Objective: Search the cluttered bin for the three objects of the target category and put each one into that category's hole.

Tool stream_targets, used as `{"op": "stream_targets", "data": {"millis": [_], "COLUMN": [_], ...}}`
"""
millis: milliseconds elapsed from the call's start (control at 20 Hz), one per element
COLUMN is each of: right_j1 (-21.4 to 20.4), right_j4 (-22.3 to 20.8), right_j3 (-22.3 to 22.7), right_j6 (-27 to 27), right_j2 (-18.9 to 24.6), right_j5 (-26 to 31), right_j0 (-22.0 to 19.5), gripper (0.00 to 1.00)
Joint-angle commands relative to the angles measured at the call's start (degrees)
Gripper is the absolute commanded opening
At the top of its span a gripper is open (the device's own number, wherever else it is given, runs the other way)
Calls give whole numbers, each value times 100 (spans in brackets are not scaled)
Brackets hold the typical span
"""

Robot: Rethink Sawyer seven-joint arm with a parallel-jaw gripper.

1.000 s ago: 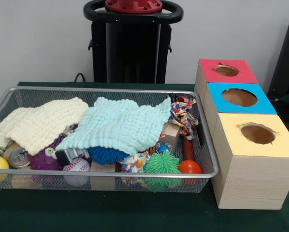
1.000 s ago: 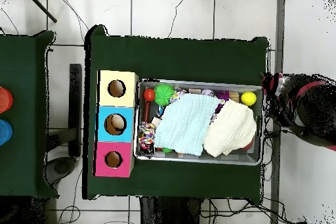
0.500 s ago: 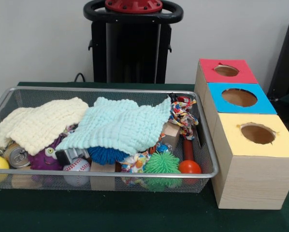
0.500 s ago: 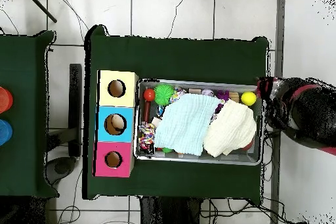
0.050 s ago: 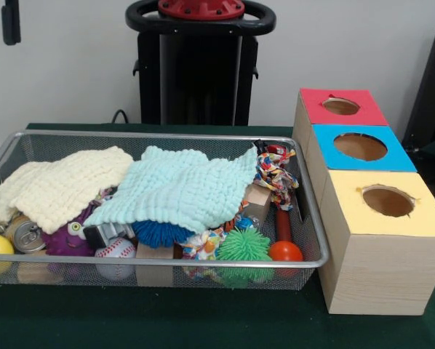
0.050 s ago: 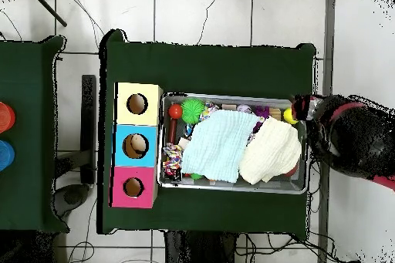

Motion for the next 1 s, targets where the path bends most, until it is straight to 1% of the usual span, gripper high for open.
{"op": "stream_targets", "data": {"millis": [50, 200, 500, 700, 850, 1000], "right_j1": [-71, -75, 73, 323, 573, 721], "right_j4": [23, 33, 82, 4, -80, -103], "right_j3": [812, 841, 870, 793, 771, 772], "right_j6": [-238, -182, -144, 7, 103, 157], "right_j2": [368, 355, 394, 267, 203, 183], "right_j5": [272, 287, 254, 272, 43, -147], "right_j0": [177, 235, 290, 403, 437, 430], "gripper": [100, 100, 100, 100, 100, 100]}}
